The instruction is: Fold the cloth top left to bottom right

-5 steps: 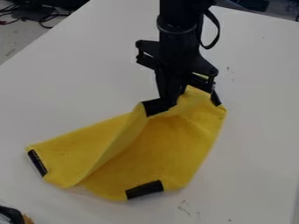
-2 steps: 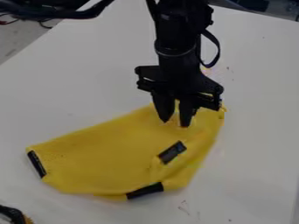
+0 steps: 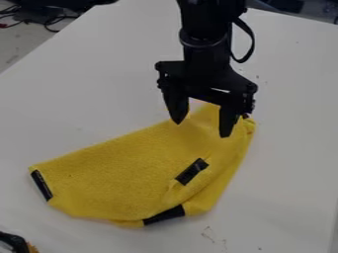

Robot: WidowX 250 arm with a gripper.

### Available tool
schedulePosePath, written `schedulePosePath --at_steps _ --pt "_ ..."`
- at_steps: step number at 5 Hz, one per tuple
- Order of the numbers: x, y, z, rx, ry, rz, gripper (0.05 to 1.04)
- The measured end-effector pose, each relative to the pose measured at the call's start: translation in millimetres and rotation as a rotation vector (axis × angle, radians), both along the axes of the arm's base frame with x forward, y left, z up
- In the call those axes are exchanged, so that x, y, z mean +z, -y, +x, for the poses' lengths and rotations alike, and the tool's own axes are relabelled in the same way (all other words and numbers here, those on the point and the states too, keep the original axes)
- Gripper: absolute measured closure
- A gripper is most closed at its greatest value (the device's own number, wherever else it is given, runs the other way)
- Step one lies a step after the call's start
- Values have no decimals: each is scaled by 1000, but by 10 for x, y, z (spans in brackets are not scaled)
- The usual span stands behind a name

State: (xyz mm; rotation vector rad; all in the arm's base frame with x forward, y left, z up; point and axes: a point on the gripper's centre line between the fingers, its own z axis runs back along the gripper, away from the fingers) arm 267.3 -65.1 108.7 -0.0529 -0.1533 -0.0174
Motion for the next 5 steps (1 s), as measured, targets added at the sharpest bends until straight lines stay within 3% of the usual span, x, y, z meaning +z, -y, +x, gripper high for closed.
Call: schedulePosePath --at_steps 5 --pt "21 -9 40 -17 1 19 83"
